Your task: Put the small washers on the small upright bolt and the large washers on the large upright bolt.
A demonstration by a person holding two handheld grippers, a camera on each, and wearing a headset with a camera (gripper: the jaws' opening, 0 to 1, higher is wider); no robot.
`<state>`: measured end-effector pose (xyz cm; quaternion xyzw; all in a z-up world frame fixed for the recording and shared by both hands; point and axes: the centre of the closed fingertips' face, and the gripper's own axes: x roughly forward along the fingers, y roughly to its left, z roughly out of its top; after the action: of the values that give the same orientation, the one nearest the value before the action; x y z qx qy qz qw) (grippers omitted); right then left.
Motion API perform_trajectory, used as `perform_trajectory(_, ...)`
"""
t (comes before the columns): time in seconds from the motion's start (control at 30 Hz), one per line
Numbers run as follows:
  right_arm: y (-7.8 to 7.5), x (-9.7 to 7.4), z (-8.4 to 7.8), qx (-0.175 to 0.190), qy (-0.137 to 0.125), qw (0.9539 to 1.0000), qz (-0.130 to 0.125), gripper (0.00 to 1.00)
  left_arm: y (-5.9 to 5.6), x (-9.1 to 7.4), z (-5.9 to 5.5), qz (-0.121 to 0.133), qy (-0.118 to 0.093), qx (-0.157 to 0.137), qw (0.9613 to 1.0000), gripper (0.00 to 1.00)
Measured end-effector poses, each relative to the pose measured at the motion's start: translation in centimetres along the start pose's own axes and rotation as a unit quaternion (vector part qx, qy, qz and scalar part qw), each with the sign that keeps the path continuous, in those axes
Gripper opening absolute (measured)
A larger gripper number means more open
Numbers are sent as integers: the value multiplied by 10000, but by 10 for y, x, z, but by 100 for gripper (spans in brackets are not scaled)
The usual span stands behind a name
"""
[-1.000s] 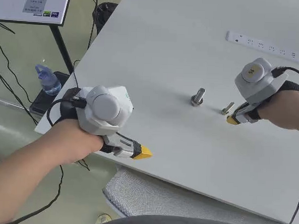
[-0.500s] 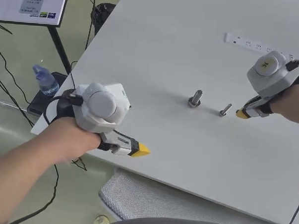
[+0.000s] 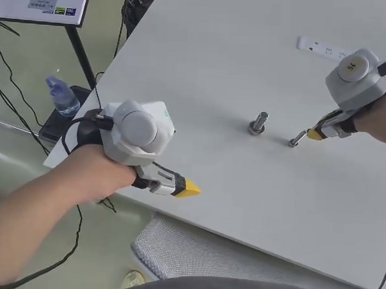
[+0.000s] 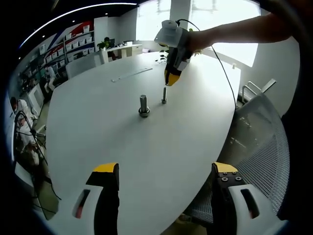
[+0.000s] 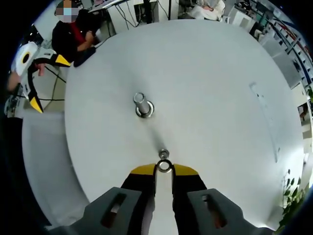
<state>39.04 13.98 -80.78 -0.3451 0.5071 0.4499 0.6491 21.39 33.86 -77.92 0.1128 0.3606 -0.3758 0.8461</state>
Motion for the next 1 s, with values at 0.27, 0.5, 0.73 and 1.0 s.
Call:
perform_trajectory(0.27,-2,7,3,-31,38,10000,47,12,-2,3,-1,-38,12,-14,10000,76)
perform_trajectory(0.5,1,11,1,-79,122,9999,25,12,-3,3,-4,-65,54,-27,10000,76)
perform_trajectory(0.73,5,10,4,-58,102,9999,12,12,-1,2,-5,-59,64,-34,10000,76)
perform_trajectory(1.0,6,12,3,-72,150,9999,16,12,0,4,-8,-74,79,-52,9999,75)
